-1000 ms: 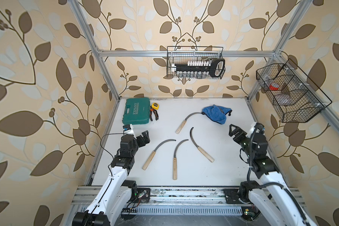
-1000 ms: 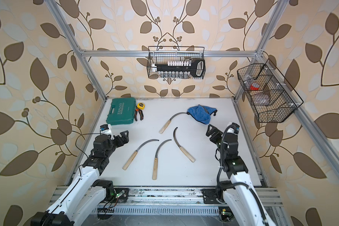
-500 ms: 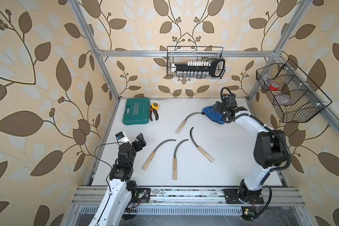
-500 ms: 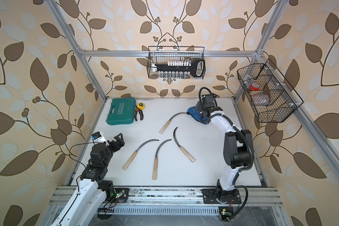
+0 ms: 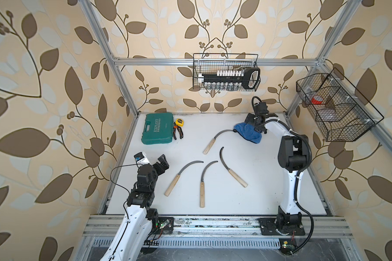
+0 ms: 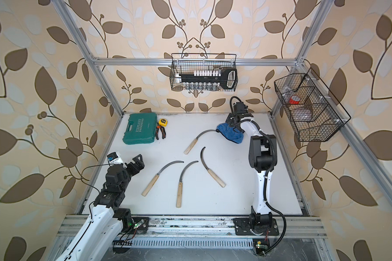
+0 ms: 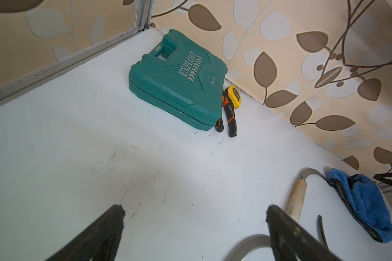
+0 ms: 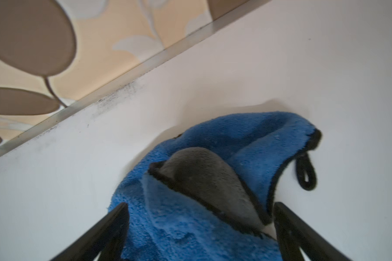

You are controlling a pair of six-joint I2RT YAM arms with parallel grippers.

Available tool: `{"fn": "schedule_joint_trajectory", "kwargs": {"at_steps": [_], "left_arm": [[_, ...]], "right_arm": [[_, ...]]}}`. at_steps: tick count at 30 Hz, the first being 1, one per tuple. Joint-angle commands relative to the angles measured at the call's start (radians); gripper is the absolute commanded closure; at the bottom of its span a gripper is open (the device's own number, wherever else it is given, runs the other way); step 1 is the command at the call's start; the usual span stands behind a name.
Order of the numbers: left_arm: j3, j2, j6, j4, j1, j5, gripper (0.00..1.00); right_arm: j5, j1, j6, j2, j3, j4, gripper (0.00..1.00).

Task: Wipe small sickles with rags
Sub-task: Adjust the rag at the center of the board.

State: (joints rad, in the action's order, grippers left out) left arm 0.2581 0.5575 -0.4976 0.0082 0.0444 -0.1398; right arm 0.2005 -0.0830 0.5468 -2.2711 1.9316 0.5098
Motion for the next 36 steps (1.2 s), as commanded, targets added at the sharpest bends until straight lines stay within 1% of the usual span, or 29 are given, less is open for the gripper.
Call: {"fn": "schedule_joint_trajectory", "kwargs": {"at_steps": [1, 3, 4, 7, 9, 12, 16, 22, 25, 30, 36], "left_arm": [[0.020, -0.008, 0.000, 0.012, -0.005, -0.011, 0.01], [0.018, -0.011, -0.001, 0.012, -0.005, -0.009, 0.01], [0.018, -0.011, 0.000, 0.012, -0.005, -0.009, 0.01], [0.018, -0.013, -0.001, 0.010, -0.005, -0.010, 0.01], [0.019, -0.012, -0.002, 0.008, -0.005, -0.012, 0.01], [0.020, -0.013, -0.002, 0.009, -0.005, -0.011, 0.01], [0.020, -0.011, -0.002, 0.007, -0.005, -0.014, 0.01], [0.021, -0.005, -0.002, 0.010, -0.004, -0.011, 0.01], [0.021, -0.007, -0.001, 0.010, -0.005, -0.008, 0.01], [0.019, -0.013, -0.002, 0.007, -0.005, -0.009, 0.01], [0.021, -0.005, -0.003, 0.007, -0.004, -0.010, 0.01]], "right_arm": [[0.036, -0.014, -0.022, -0.081, 0.081, 0.112, 0.02], [0.035, -0.017, -0.025, -0.097, 0.094, 0.127, 0.13], [0.037, -0.017, -0.025, -0.096, 0.088, 0.127, 0.22], [0.034, -0.017, -0.029, -0.075, 0.058, 0.120, 0.64], [0.046, -0.015, -0.020, -0.042, 0.023, 0.114, 0.84], [0.062, -0.010, -0.001, 0.032, -0.052, 0.079, 1.00], [0.099, 0.008, 0.043, 0.162, -0.177, 0.054, 1.00], [0.219, 0.058, 0.130, 0.443, -0.458, -0.030, 1.00], [0.307, 0.066, 0.151, 0.546, -0.534, -0.030, 1.00], [0.383, 0.066, 0.159, 0.613, -0.536, 0.029, 1.00], [0.459, 0.066, 0.159, 0.671, -0.489, 0.112, 1.00]]}}
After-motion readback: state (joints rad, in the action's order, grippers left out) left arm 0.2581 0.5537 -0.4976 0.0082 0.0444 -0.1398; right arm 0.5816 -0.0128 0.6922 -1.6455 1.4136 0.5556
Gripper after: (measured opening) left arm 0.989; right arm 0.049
